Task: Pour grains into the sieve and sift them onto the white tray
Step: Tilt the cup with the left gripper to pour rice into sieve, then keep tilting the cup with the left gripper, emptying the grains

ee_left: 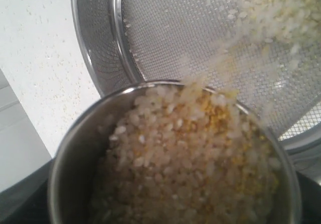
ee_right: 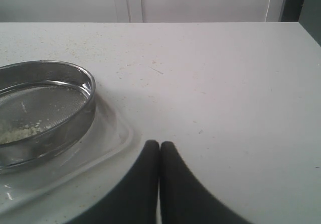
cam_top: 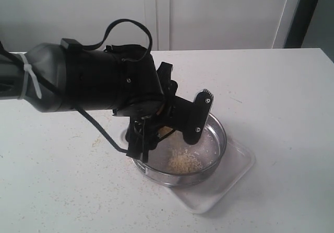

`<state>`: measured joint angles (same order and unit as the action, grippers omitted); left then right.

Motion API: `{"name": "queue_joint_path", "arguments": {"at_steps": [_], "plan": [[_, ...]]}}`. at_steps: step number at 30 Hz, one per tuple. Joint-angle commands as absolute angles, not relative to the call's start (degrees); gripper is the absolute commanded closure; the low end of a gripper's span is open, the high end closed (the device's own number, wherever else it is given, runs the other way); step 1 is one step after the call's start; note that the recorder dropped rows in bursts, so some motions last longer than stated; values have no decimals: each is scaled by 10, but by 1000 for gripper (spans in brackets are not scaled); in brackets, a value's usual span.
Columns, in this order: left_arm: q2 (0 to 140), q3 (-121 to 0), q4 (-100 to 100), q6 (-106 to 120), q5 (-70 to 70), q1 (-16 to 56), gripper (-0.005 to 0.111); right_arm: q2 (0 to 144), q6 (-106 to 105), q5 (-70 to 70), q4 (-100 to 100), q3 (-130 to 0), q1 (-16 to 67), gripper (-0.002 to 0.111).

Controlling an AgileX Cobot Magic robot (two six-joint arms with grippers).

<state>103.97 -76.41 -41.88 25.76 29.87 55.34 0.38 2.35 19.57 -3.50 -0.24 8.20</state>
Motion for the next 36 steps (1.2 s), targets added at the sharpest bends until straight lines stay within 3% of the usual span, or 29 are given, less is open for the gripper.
{"name": "queue_joint_path", "arguments": {"at_steps": [1, 36], "plan": [[1034, -768, -435, 256, 288, 554, 107, 0, 24, 193, -30, 0, 83, 108], [1075, -768, -512, 253, 274, 554, 107, 0, 24, 193, -29, 0, 83, 108]]}}
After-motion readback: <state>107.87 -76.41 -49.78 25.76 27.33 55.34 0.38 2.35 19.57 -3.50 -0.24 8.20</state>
